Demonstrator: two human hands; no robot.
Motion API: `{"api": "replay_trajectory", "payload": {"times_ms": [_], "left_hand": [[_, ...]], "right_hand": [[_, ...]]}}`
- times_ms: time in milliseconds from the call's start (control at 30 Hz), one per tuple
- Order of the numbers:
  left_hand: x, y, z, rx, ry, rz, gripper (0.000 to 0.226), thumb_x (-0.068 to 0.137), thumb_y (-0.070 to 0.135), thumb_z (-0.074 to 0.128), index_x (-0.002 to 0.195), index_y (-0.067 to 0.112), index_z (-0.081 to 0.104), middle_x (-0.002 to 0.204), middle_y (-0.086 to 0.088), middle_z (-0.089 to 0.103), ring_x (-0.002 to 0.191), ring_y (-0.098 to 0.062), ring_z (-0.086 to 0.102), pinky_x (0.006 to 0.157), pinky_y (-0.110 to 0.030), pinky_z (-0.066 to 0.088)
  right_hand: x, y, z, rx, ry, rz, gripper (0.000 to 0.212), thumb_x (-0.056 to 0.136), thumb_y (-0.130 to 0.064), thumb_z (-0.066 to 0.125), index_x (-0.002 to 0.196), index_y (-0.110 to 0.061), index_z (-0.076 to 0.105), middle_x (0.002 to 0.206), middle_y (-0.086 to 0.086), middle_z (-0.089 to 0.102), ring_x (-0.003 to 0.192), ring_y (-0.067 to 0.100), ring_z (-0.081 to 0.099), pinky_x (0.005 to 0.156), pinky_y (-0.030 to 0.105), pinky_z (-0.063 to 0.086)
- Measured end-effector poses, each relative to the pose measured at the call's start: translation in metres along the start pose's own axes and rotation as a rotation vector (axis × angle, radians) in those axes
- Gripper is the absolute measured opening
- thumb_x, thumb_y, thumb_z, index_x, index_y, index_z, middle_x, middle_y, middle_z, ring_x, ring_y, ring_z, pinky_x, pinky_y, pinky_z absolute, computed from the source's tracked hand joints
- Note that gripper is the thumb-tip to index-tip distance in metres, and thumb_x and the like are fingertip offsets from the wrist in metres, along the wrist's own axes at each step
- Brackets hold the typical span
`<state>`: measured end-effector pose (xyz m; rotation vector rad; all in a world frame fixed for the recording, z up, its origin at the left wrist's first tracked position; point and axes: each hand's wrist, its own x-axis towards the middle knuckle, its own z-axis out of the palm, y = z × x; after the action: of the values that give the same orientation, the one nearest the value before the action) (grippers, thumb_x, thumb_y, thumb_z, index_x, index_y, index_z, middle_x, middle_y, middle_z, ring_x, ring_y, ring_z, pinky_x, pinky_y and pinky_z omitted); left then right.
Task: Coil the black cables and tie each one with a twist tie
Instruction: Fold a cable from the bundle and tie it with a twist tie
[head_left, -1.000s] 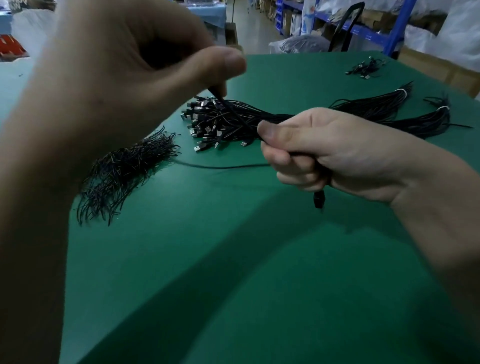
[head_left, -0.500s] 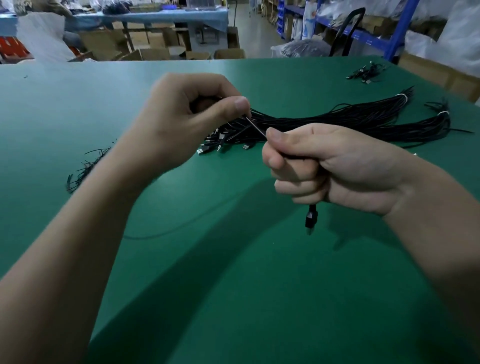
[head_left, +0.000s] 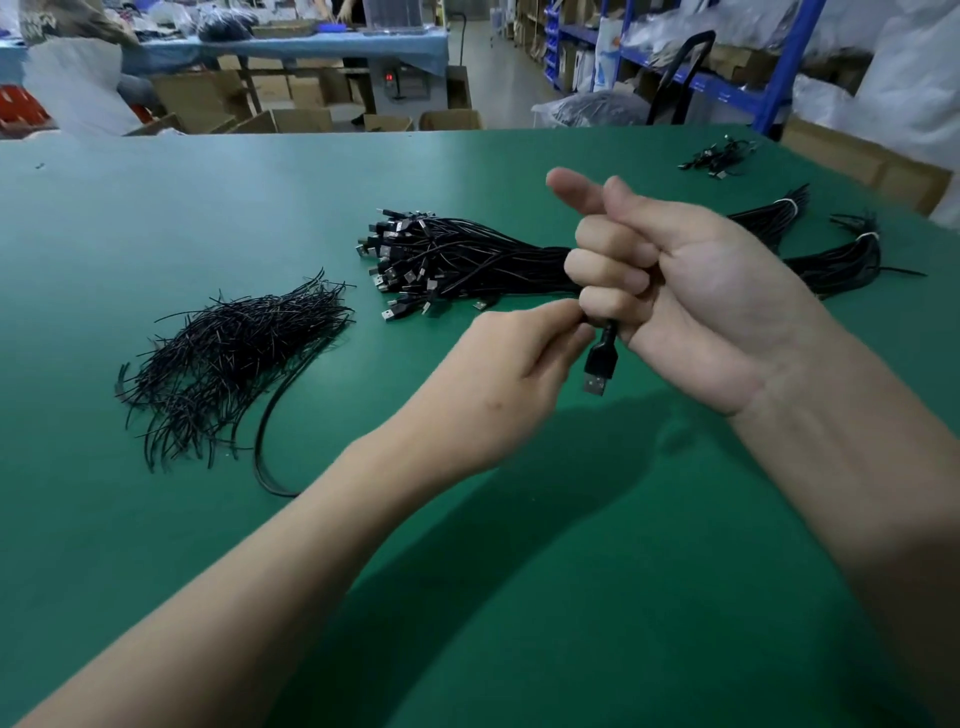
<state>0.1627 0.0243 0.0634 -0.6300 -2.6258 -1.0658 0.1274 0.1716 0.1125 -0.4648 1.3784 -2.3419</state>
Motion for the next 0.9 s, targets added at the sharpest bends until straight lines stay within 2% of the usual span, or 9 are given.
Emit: {"api": "replay_trajectory", "payload": {"times_ms": [133, 233, 300, 367, 467, 600, 733, 833, 900], "left_hand": [[-0.001, 0.005, -0.011, 0.188, -0.099, -0.001, 0.026, 0.107, 0.025, 0.045, 0.089, 0.010, 0.056, 0.062, -0.006, 0.052, 0.061, -0.031, 0.044, 0.063, -0.044, 0.041], [-0.002, 0.015, -0.018, 0.320, -0.119, 0.014, 0.029, 0.106, 0.033, 0.044, 0.111, 0.019, 0.069, 0.072, -0.005, 0.062, 0.066, -0.032, 0.051, 0.068, -0.044, 0.047], [-0.003, 0.021, -0.025, 0.365, -0.106, 0.046, 0.029, 0.105, 0.035, 0.045, 0.113, 0.025, 0.071, 0.078, -0.003, 0.065, 0.072, -0.033, 0.057, 0.072, -0.044, 0.049], [-0.003, 0.024, -0.037, 0.393, -0.057, 0.092, 0.024, 0.103, 0.035, 0.049, 0.104, 0.026, 0.071, 0.075, 0.000, 0.060, 0.072, -0.034, 0.057, 0.071, -0.046, 0.050], [-0.003, 0.022, -0.058, 0.365, 0.073, 0.157, 0.015, 0.096, 0.036, 0.063, 0.091, 0.025, 0.071, 0.065, 0.010, 0.057, 0.062, -0.019, 0.050, 0.068, -0.042, 0.050], [-0.001, 0.015, -0.077, 0.182, 0.237, 0.155, 0.025, 0.087, 0.035, 0.075, 0.082, 0.012, 0.068, 0.069, 0.007, 0.067, 0.063, -0.008, 0.059, 0.060, -0.026, 0.048], [0.000, 0.005, -0.081, -0.154, 0.207, 0.139, 0.023, 0.088, 0.028, 0.076, 0.081, 0.009, 0.066, 0.078, -0.011, 0.072, 0.070, -0.026, 0.067, 0.065, -0.043, 0.055], [0.003, -0.002, -0.072, -0.426, 0.234, 0.124, 0.018, 0.096, 0.018, 0.065, 0.080, 0.014, 0.059, 0.067, -0.012, 0.054, 0.056, -0.007, 0.045, 0.056, -0.020, 0.038], [0.005, -0.006, -0.060, -0.553, 0.251, 0.065, 0.020, 0.102, 0.015, 0.055, 0.082, 0.014, 0.057, 0.062, 0.000, 0.042, 0.052, -0.002, 0.031, 0.050, -0.016, 0.027]], "right_hand": [[0.005, 0.010, -0.007, -0.318, 0.141, -0.156, 0.030, 0.110, -0.018, 0.037, 0.111, -0.005, 0.065, 0.058, -0.007, 0.035, 0.055, 0.008, 0.029, 0.046, 0.019, 0.027], [0.008, 0.017, -0.009, -0.608, 0.249, -0.305, 0.032, 0.110, -0.014, 0.034, 0.106, -0.006, 0.065, 0.071, -0.002, 0.064, 0.065, 0.013, 0.057, 0.061, 0.025, 0.049], [0.008, 0.020, -0.010, -0.781, 0.255, -0.380, 0.030, 0.110, -0.011, 0.035, 0.105, -0.006, 0.065, 0.081, 0.003, 0.072, 0.074, 0.017, 0.068, 0.070, 0.028, 0.056], [0.005, 0.023, -0.011, -0.956, 0.215, -0.407, 0.028, 0.108, -0.011, 0.040, 0.101, -0.007, 0.067, 0.074, -0.003, 0.071, 0.065, 0.010, 0.066, 0.063, 0.023, 0.054], [0.002, 0.025, -0.011, -1.111, 0.097, -0.360, 0.035, 0.108, -0.019, 0.044, 0.078, -0.010, 0.061, 0.054, -0.006, 0.056, 0.048, 0.007, 0.046, 0.052, 0.023, 0.038], [-0.001, 0.019, -0.008, -0.788, -0.202, -0.128, 0.057, 0.110, -0.031, 0.027, 0.079, -0.011, 0.071, 0.049, 0.002, 0.038, 0.046, 0.014, 0.027, 0.051, 0.030, 0.021], [-0.008, 0.014, 0.000, -0.362, -0.447, 0.070, 0.048, 0.104, -0.033, 0.030, 0.086, -0.011, 0.068, 0.049, -0.004, 0.031, 0.048, 0.016, 0.016, 0.049, 0.035, 0.009], [-0.010, 0.012, 0.007, -0.124, -0.511, 0.080, 0.038, 0.104, -0.028, 0.032, 0.089, -0.012, 0.063, 0.050, -0.011, 0.032, 0.047, 0.008, 0.019, 0.045, 0.026, 0.012], [-0.009, 0.010, 0.011, -0.077, -0.446, 0.050, 0.036, 0.105, -0.028, 0.032, 0.088, -0.015, 0.061, 0.050, -0.013, 0.032, 0.047, 0.005, 0.019, 0.044, 0.022, 0.013]]}}
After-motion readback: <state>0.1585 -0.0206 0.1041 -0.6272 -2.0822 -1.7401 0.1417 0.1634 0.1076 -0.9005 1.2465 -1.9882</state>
